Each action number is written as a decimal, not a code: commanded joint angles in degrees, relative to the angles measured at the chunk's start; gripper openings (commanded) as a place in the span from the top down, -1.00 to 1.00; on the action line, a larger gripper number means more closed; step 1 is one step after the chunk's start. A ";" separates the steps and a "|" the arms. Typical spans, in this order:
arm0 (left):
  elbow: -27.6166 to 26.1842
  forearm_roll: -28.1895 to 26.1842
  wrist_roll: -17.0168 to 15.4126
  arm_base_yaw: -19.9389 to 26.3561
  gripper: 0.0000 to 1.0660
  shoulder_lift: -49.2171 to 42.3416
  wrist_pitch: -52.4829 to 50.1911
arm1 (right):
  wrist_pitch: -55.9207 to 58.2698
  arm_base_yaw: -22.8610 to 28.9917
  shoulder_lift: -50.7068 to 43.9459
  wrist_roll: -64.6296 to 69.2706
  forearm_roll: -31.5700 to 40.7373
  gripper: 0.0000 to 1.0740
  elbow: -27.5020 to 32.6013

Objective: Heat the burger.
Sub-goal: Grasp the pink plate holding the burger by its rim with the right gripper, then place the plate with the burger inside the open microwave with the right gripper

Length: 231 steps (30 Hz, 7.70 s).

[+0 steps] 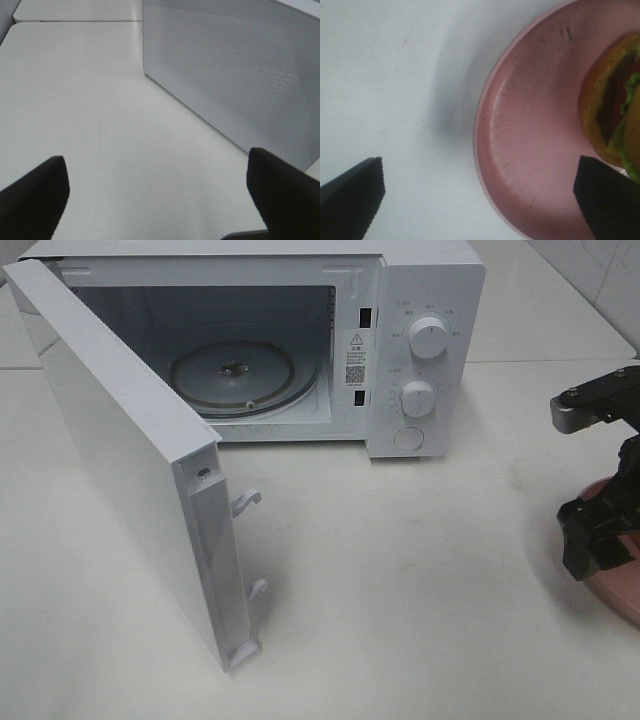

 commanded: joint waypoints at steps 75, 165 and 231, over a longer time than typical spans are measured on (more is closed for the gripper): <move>0.29 0.11 -0.40 -0.06 -0.66 -0.92 -0.69 | -8.19 -0.17 17.07 13.81 -7.91 1.00 -0.23; 0.29 0.11 -0.40 -0.06 -0.66 -0.92 -0.69 | 19.14 56.78 -21.83 24.92 -27.67 1.00 14.67; 0.29 0.11 -0.40 -0.06 -0.66 -0.92 -0.69 | -16.33 30.94 -19.88 -66.29 -7.33 1.00 14.32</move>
